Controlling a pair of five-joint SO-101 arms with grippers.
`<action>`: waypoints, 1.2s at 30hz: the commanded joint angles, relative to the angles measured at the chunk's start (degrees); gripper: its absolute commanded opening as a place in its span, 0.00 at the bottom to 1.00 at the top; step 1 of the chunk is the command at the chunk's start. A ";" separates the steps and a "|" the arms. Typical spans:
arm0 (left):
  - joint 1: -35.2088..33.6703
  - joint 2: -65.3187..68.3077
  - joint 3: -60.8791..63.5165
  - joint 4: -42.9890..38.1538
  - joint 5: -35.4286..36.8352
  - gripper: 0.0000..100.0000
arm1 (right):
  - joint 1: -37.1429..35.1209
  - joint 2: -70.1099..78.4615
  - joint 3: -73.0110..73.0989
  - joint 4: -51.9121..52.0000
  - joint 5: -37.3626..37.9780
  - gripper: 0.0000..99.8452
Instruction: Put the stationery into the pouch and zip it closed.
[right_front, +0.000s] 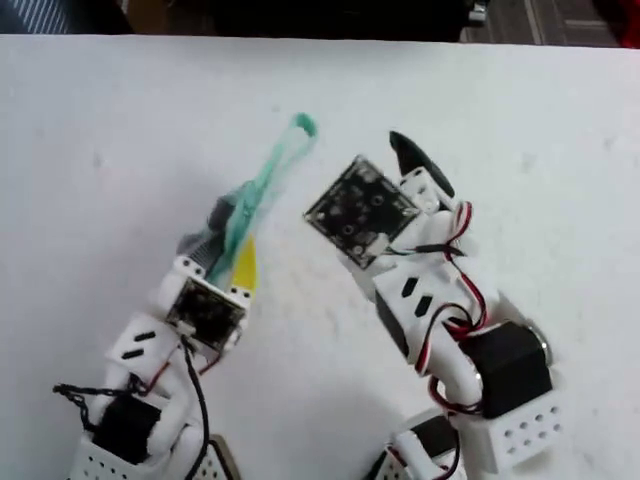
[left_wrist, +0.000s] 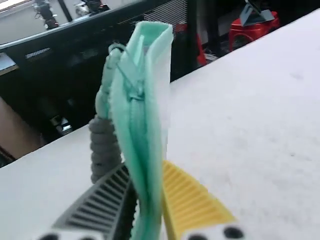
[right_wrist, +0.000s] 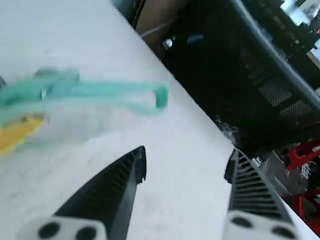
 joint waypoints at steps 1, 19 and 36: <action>11.12 -0.48 -1.67 4.66 -1.93 0.02 | 0.22 -0.22 -5.01 -1.19 -6.33 0.25; 23.60 -0.40 1.76 11.16 -15.12 0.02 | -8.04 33.80 -36.40 30.99 -20.04 0.25; 17.98 -0.40 2.11 9.05 -15.21 0.02 | -9.19 37.58 -20.40 30.81 -14.86 0.25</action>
